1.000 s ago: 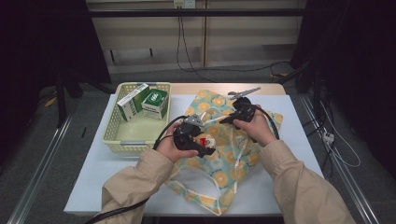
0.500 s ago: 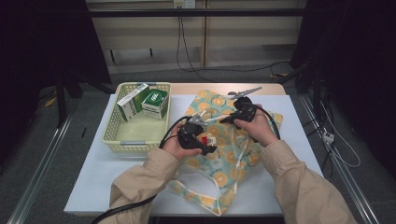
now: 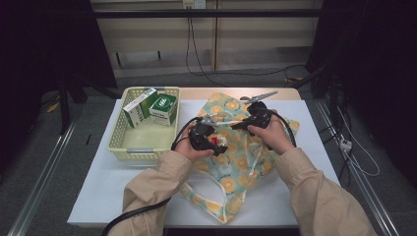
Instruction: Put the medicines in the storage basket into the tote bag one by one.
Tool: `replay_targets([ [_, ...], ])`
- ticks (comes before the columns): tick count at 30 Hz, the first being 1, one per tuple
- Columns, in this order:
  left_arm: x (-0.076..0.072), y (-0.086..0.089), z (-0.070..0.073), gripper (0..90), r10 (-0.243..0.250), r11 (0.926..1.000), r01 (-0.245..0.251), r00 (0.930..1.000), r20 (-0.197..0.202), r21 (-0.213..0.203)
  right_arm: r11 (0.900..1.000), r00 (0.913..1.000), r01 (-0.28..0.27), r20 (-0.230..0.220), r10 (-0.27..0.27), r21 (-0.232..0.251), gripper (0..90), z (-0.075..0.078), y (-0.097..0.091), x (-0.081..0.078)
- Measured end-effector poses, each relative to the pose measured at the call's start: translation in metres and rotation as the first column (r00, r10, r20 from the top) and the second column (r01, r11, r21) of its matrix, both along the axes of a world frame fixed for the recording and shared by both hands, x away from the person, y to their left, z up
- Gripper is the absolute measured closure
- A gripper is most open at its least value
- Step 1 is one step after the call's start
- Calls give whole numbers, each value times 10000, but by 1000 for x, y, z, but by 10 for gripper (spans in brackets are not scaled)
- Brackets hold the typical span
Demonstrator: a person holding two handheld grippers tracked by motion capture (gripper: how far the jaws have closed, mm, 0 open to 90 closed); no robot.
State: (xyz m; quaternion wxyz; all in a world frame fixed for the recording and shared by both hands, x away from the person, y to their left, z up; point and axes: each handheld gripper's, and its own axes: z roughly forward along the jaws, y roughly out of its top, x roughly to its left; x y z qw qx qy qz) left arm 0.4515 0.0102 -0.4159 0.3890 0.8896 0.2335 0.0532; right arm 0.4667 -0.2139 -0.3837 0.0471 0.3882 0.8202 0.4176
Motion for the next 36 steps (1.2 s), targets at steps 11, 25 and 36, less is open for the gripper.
replay_targets([
  [11,7,-1,-2,204,59,9998,-59,10000,7,-176,10000,10000,62,-17,-62,-19,887,-2,0,1],
  [25,18,-25,-15,203,105,9999,-104,9999,69,-78,9996,9997,228,-71,-227,142,887,-1,-4,3],
  [36,45,-37,-21,140,812,9950,-796,9964,237,-609,9995,9996,267,-124,-265,154,886,-6,-2,5],
])
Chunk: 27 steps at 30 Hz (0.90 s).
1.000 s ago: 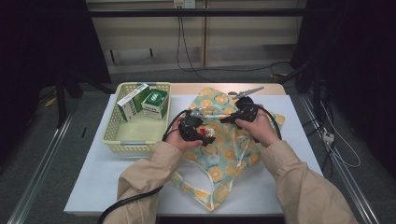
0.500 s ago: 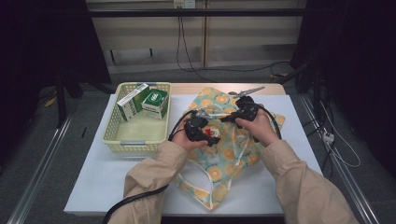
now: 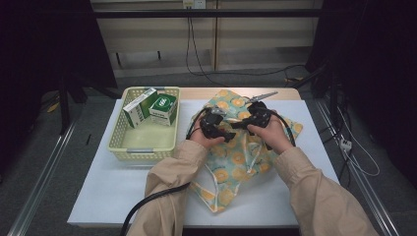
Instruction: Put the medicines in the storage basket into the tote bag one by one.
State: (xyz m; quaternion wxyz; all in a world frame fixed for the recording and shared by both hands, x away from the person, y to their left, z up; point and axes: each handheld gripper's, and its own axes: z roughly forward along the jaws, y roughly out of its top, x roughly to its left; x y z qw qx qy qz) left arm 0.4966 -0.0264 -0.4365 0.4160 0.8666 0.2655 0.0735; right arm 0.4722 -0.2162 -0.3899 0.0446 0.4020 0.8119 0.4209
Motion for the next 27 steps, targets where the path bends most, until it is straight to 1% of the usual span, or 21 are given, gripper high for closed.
replay_targets([
  [1,-2,0,2,124,-90,9998,90,10000,-33,155,10000,10000,-1,-35,1,3,885,0,-1,0],
  [2,-5,0,3,119,-170,9998,171,9998,-45,94,10000,10000,5,-44,-5,-28,886,-1,-2,0],
  [3,-8,1,5,120,-271,9995,273,9996,-87,148,10000,10000,7,-35,-8,-49,885,-1,-3,1],
  [4,-11,2,7,122,-359,9989,363,9992,-147,297,10000,10000,15,-51,-16,-52,886,-1,-4,1],
  [5,-13,4,8,121,-407,9988,413,9990,-195,271,10000,10000,58,-75,-58,-47,886,-2,-4,1],
  [7,-18,8,11,119,-545,9976,556,9982,-269,420,10000,10000,64,-77,-64,-4,885,-3,-4,0],
  [8,-20,10,13,119,-520,9979,530,9983,-265,363,10000,10000,72,-69,-72,-30,886,-3,-4,0],
  [10,-25,15,17,113,-555,9974,565,9982,-246,450,10000,10000,55,-81,-56,-77,886,-4,-3,-1],
  [11,-28,19,20,111,-647,9971,658,9975,-287,389,9999,10000,43,-70,-44,-102,886,-5,-3,-2],
  [13,-33,25,26,109,-710,9968,718,9972,-233,359,9999,9999,72,-87,-73,-80,885,-6,-3,-2],
  [14,-35,28,29,109,-721,9970,726,9972,-203,278,9999,9999,60,-93,-61,-127,886,-7,-2,-3],
  [15,-38,31,33,109,-592,9974,597,9982,-110,414,9999,9999,73,-120,-74,-106,886,-8,-2,-3],
  [16,-39,35,35,107,-749,9968,756,9968,-293,246,9999,9999,72,-125,-74,-134,886,-8,-1,-4],
  [17,-42,38,38,103,-773,9966,783,9964,-354,272,9998,9999,76,-119,-78,-168,886,-9,-1,-4],
  [18,-44,42,41,102,-781,9962,794,9962,-376,347,9998,9999,94,-142,-97,-176,886,-10,0,-4],
  [21,-49,53,50,101,-750,9966,761,9966,-336,307,9998,9998,103,-190,-107,-184,885,-12,0,-5],
  [22,-50,57,55,99,-732,9966,742,9970,-269,368,9997,9998,89,-191,-93,-234,886,-12,0,-5],
  [23,-51,61,58,99,-730,9969,736,9971,-215,284,9996,9998,89,-193,-94,-253,886,-13,0,-5],
  [25,-50,70,65,99,-562,9980,566,9983,-130,284,9996,9998,109,-189,-114,-260,886,-12,-1,-6],
  [26,-50,74,68,99,-306,9988,307,9995,-21,379,9996,9998,119,-171,-123,-252,886,-12,-1,-6],
  [27,-48,79,71,98,-324,9991,327,9994,-90,273,9996,9997,133,-183,-137,-235,886,-11,-1,-6],
])
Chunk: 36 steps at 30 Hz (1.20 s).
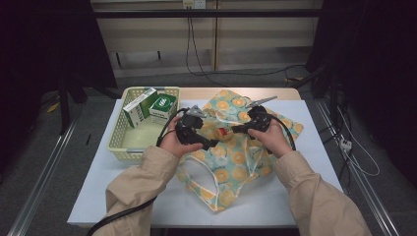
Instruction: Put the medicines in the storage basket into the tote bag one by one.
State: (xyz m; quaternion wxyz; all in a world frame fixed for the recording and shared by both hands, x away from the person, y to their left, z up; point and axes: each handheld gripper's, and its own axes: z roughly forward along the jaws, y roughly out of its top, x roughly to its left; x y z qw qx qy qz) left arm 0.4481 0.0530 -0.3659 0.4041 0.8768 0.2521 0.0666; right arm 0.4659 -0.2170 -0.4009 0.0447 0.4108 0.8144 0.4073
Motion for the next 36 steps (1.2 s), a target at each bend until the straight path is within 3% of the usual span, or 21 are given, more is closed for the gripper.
replay_targets([
  [4,5,18,7,91,500,9987,-500,9987,67,74,10000,10000,-20,13,20,-1,886,1,0,-1],
  [8,12,33,9,89,648,9979,-647,9978,-115,85,10000,10000,-7,14,7,15,886,1,-1,-1],
  [12,20,46,15,84,924,9954,-921,9957,-95,253,10000,10000,-21,-6,21,-13,886,0,-1,0],
  [15,27,55,18,84,1192,9928,-1191,9928,-71,155,10000,10000,-5,-8,5,27,886,0,-1,0],
  [25,51,85,11,85,2372,9709,-2374,9714,96,322,9999,9999,-127,61,127,24,886,3,-2,-1],
  [36,69,104,-8,88,3122,9485,-3127,9499,164,503,9998,9998,-178,8,178,103,886,3,-3,-1],
])
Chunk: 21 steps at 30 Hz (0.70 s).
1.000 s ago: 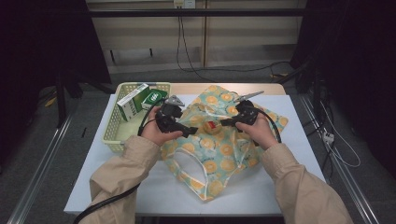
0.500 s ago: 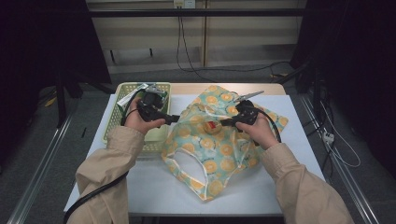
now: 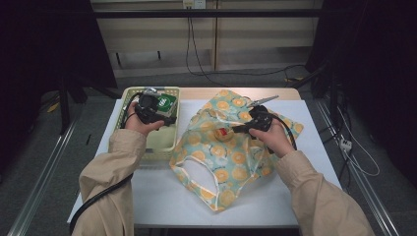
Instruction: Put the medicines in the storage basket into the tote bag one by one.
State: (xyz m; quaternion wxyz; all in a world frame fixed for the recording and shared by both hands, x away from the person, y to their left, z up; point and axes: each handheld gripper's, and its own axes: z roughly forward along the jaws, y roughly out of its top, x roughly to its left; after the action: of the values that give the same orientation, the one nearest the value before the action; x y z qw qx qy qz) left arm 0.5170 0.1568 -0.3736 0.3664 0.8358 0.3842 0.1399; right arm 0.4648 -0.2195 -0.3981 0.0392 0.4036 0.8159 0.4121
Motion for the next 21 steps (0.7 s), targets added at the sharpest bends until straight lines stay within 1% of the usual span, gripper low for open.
replay_targets([
  [3,5,3,-4,80,240,9997,-240,9997,33,38,10000,10000,-40,18,40,7,886,0,0,0],
  [4,6,3,-4,80,320,9995,-320,9995,30,-26,10000,10000,-47,11,47,-3,886,0,0,0],
  [7,10,4,-3,80,434,9990,-436,9989,182,83,10000,10000,-48,-15,48,12,886,-1,0,1],
  [8,12,6,-3,80,412,9989,-417,9988,254,198,10000,10000,-46,-15,46,13,886,-1,-1,1],
  [9,13,6,-3,79,561,9983,-566,9980,305,133,10000,10000,-47,-20,47,17,886,-1,-1,1],
  [11,16,8,-3,73,678,9974,-686,9970,365,205,10000,10000,-69,-30,69,36,886,-1,-1,1],
  [14,21,9,-5,65,819,9963,-826,9961,322,218,9999,9999,-99,-70,100,63,886,-1,0,1],
  [16,24,10,-7,63,891,9953,-905,9952,401,351,9999,9999,-116,-88,117,74,886,-2,0,1],
  [18,27,10,-11,58,975,9946,-984,9949,259,344,9999,9999,-74,-111,75,125,886,-2,-1,2],
  [20,30,9,-14,59,998,9938,-1007,9948,205,465,9999,9999,-50,-117,52,131,886,-2,-1,2],
  [21,32,9,-16,59,1026,9931,-1038,9944,241,555,9999,9999,-41,-120,43,144,886,-2,-1,2],
])
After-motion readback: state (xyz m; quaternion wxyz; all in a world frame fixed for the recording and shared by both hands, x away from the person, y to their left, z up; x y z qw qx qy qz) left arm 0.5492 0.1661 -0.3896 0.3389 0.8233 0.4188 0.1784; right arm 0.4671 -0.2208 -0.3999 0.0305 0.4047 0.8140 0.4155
